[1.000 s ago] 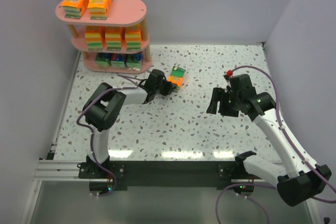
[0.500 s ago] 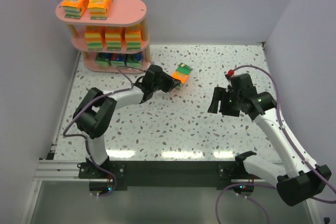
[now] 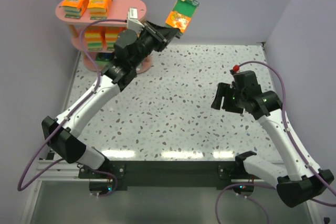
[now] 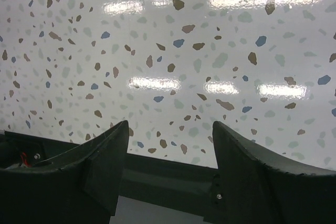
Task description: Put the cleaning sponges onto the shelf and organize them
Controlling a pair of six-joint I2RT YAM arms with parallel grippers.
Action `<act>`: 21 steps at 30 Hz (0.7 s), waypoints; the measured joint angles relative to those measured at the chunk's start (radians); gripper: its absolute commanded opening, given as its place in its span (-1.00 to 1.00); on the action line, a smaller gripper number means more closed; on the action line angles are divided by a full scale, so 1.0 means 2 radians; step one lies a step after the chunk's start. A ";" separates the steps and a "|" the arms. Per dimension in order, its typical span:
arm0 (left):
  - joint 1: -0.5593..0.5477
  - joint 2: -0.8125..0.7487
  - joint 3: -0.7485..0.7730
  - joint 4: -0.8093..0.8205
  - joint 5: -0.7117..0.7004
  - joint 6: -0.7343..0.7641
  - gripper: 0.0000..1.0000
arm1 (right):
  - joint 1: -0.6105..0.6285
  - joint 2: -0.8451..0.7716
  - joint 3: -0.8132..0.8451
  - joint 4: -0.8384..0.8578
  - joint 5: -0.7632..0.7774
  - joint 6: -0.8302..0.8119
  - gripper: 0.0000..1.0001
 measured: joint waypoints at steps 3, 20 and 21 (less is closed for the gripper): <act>0.020 0.006 0.067 -0.021 0.002 0.014 -1.00 | 0.000 0.000 0.000 0.000 -0.003 0.000 0.35; 0.216 0.084 0.176 -0.122 0.041 -0.048 -1.00 | 0.000 -0.034 -0.008 0.000 -0.015 0.004 0.34; 0.223 0.081 0.164 -0.121 0.044 -0.057 -1.00 | 0.000 -0.036 -0.010 -0.001 -0.015 0.004 0.34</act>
